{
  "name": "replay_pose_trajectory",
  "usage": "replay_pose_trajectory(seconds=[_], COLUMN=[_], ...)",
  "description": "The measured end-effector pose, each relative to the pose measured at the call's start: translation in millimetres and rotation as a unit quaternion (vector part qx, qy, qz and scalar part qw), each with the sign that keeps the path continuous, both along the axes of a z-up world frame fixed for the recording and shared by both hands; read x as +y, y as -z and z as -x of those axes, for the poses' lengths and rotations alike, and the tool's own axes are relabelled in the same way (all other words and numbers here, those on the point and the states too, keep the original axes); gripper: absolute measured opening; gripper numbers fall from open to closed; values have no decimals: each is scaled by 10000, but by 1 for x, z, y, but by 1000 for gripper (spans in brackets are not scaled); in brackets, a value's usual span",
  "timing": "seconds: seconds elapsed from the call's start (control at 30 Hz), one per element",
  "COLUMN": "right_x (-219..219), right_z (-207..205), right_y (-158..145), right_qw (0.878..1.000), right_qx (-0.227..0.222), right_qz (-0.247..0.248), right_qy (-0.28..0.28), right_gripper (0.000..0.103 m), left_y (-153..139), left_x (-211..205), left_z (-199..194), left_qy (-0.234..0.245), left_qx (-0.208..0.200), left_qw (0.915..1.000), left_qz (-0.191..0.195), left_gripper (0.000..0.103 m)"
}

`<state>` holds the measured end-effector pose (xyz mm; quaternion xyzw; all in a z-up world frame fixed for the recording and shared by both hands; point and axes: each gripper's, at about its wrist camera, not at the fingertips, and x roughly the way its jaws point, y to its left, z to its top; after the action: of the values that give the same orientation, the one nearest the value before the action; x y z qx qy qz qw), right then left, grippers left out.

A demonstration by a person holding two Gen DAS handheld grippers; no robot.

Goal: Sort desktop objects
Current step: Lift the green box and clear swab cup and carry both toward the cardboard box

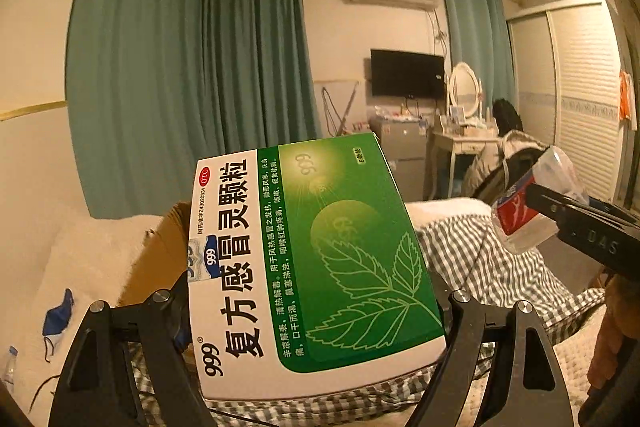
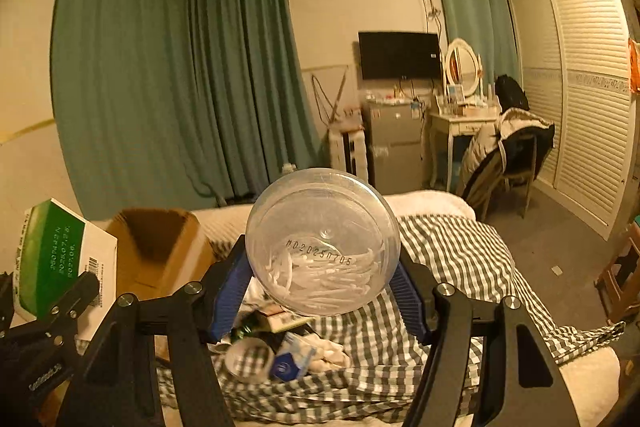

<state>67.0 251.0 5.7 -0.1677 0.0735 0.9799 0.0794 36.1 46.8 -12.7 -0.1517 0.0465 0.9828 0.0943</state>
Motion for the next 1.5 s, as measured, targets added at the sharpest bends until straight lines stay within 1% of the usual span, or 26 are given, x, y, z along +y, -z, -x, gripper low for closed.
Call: replay_pose_trajectory(seconds=[0.2, 0.37, 0.63, 0.8, 0.9, 1.13, 1.33, 1.5], right_x=[-19, -33, -64, -80, -93, -124, -149, -174], right_z=[-18, -28, -33, -33, -31, -22, -1, 19], right_y=[-18, -29, -42, -47, -53, -57, -54, -47], right_qw=[9993, 9986, 9975, 9964, 9952, 9931, 9913, 9892], right_qx=[326, 482, 675, 783, 870, 942, 891, 838], right_qz=[150, 165, 77, 56, 21, -96, -119, -194], right_qy=[-67, -108, -171, -328, -454, -689, -959, -1183], right_gripper=[65, 65, 65, 64, 64, 64, 64, 64], left_y=[-15, -23, -30, -33, -34, -29, -24, -14], left_x=[-22, -47, -82, -98, -106, -129, -143, -153], left_z=[-13, -18, -21, -22, -19, 1, 17, 32], left_qy=[-51, -154, -331, -406, -449, -564, -667, -725], left_qx=[214, 345, 472, 549, 600, 518, 510, 418], left_qw=[9997, 9992, 9982, 9975, 9971, 9968, 9963, 9963], left_qz=[-61, -148, -182, -156, -123, -222, -194, -188], left_gripper=[84, 84, 84, 84, 84, 84, 84, 84])
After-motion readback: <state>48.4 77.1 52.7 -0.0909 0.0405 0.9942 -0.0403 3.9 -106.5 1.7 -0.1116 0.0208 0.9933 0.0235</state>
